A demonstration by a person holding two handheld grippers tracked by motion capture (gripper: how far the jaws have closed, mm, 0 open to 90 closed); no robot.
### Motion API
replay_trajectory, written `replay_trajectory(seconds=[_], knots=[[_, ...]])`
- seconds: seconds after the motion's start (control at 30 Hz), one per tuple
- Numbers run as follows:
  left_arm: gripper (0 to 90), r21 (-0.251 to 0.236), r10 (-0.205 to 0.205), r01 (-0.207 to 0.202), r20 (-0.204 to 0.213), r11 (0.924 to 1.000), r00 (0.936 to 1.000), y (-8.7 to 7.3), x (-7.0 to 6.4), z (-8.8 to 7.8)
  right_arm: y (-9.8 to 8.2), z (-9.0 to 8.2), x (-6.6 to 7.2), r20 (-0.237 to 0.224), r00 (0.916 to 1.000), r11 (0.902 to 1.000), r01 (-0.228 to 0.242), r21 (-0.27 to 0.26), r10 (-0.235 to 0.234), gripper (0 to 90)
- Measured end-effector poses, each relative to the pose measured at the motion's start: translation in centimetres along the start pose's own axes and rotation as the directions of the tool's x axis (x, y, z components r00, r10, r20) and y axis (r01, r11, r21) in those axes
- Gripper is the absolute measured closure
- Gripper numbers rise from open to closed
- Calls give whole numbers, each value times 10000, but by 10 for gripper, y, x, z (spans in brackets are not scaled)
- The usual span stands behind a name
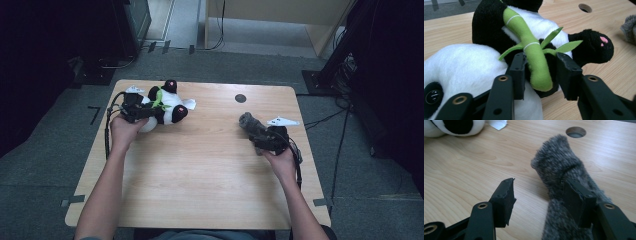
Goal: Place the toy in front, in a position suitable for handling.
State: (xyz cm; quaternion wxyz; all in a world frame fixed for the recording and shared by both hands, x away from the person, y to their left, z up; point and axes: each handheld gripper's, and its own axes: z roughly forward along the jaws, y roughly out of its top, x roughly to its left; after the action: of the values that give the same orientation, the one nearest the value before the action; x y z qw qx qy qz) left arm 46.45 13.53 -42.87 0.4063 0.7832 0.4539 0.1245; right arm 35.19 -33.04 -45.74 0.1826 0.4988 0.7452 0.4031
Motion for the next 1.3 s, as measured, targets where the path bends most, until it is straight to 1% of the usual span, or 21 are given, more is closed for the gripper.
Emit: replay_trajectory(seconds=[0.07,0.1,0.17,0.2,0.3,0.4,0.43,0.53,0.67,0.73,0.8,0.87,0.9,1.0,1.07,1.1,1.13,1.17,1.27,1.3], knots=[[662,-116,4,-5,-50,9999,10000,-1,0,0,-2,-1,-3,65,10000,10000,63,52,-64,435],[697,-219,-26,24,-79,9998,10000,-2,-1,0,-3,-1,-4,125,9999,10000,31,59,-32,436],[746,-311,-113,113,0,9995,9999,-2,-2,-1,-4,-2,-8,155,9998,9999,-79,74,77,441],[772,-350,-119,120,33,9993,9999,-2,-2,-1,-5,-2,-11,42,9996,9995,-292,87,291,446],[781,-432,-68,70,56,9990,10000,-1,-5,-5,-6,-3,-14,5,9994,9994,-338,119,338,467],[786,-559,-253,273,355,9981,9990,0,-6,-7,-6,-5,-15,137,9996,9996,-239,120,237,465],[788,-532,-293,320,500,9981,9983,1,-7,-7,-6,-5,-16,161,9996,9996,-249,113,247,464],[789,-481,-94,134,827,9988,9965,2,-17,-9,-5,-5,-17,132,9995,9996,-272,117,270,479],[789,-398,98,-53,1136,9992,9935,5,-30,-11,-4,-7,-20,84,9993,9993,-372,22,371,485],[789,-399,219,-168,1299,9991,9913,5,-37,-13,-5,-7,-21,126,9994,9995,-309,-2,309,486],[790,-433,297,-232,1547,9988,9875,6,-44,-15,-5,-8,-23,121,9992,9992,-390,-27,391,487],[790,-460,395,-320,1709,9984,9845,6,-51,-16,-5,-8,-26,101,9987,9987,-504,-89,505,490],[789,-455,447,-371,1777,9983,9831,6,-55,-17,-5,-8,-29,95,9981,9981,-600,-144,602,490],[790,-397,739,-676,1889,9969,9792,5,-66,-19,-5,-8,-32,119,9981,9981,-597,-163,599,485],[790,-407,828,-759,2095,9963,9743,2,-73,-20,-6,-7,-33,99,9983,9983,-577,-126,578,487],[790,-428,877,-802,2192,9959,9717,0,-76,-22,-6,-5,-36,47,9981,9980,-622,-109,622,496],[790,-426,881,-805,2250,9958,9704,-1,-78,-23,-6,-5,-36,47,9981,9980,-622,-109,622,496],[790,-420,857,-780,2378,9961,9675,-2,-80,-23,-5,-5,-38,43,9976,9976,-683,-123,684,500],[790,-349,861,-797,2669,9962,9599,-6,-87,-25,-3,-3,-39,40,9979,9978,-646,-178,646,503],[790,-315,872,-817,2724,9962,9582,-8,-91,-26,-2,-2,-39,35,9980,9978,-637,-159,638,508]])
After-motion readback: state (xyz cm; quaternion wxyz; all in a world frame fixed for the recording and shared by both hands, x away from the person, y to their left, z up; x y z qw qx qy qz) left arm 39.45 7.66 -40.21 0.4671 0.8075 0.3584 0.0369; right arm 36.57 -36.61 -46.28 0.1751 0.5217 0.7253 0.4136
